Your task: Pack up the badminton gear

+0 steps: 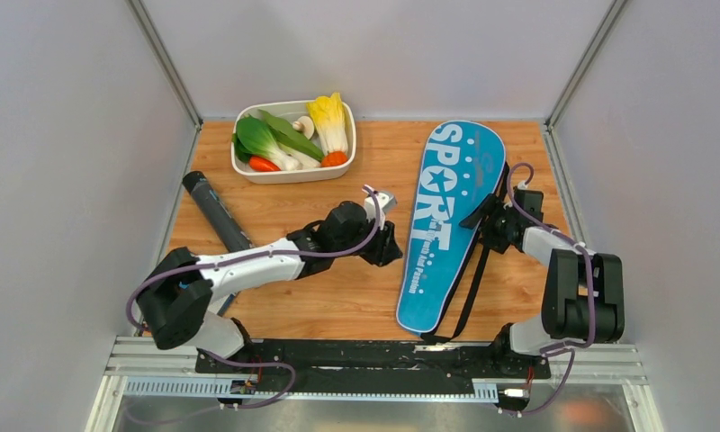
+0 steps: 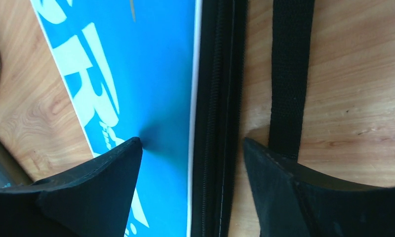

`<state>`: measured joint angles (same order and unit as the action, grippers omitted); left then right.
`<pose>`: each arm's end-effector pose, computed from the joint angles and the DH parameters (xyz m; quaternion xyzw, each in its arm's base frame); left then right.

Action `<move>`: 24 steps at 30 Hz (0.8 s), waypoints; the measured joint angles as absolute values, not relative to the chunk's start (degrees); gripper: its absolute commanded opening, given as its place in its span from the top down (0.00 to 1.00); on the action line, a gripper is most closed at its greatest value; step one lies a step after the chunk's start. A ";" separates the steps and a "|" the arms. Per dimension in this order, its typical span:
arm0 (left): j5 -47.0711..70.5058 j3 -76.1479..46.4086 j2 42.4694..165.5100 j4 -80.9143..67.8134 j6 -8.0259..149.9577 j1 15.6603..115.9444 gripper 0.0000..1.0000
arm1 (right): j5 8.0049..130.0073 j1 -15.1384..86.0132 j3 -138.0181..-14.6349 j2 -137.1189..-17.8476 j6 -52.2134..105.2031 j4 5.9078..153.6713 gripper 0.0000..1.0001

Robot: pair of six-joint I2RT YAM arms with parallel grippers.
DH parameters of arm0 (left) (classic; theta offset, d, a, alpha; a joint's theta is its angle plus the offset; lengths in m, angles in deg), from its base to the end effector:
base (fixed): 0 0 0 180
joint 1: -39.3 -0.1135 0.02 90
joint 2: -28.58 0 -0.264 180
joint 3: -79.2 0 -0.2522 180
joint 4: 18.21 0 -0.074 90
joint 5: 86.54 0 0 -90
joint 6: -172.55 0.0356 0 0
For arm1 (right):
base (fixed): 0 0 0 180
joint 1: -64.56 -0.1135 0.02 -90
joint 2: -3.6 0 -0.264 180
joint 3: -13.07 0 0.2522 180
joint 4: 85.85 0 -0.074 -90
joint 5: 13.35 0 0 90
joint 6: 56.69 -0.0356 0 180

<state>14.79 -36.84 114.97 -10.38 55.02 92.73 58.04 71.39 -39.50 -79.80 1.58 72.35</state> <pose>0.1913 -0.2697 0.2259 0.2413 0.8300 -0.3868 0.3214 0.2710 -0.0210 0.1609 0.2598 0.8995 0.2177 0.2757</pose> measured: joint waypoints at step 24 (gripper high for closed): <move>10.53 -41.83 94.54 4.55 58.73 75.77 0.30 | 68.92 61.36 -51.76 -75.93 3.59 66.04 1.00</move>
<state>10.53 -41.83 94.54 4.55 58.73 75.77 68.92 61.36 -51.76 -75.93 3.59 66.04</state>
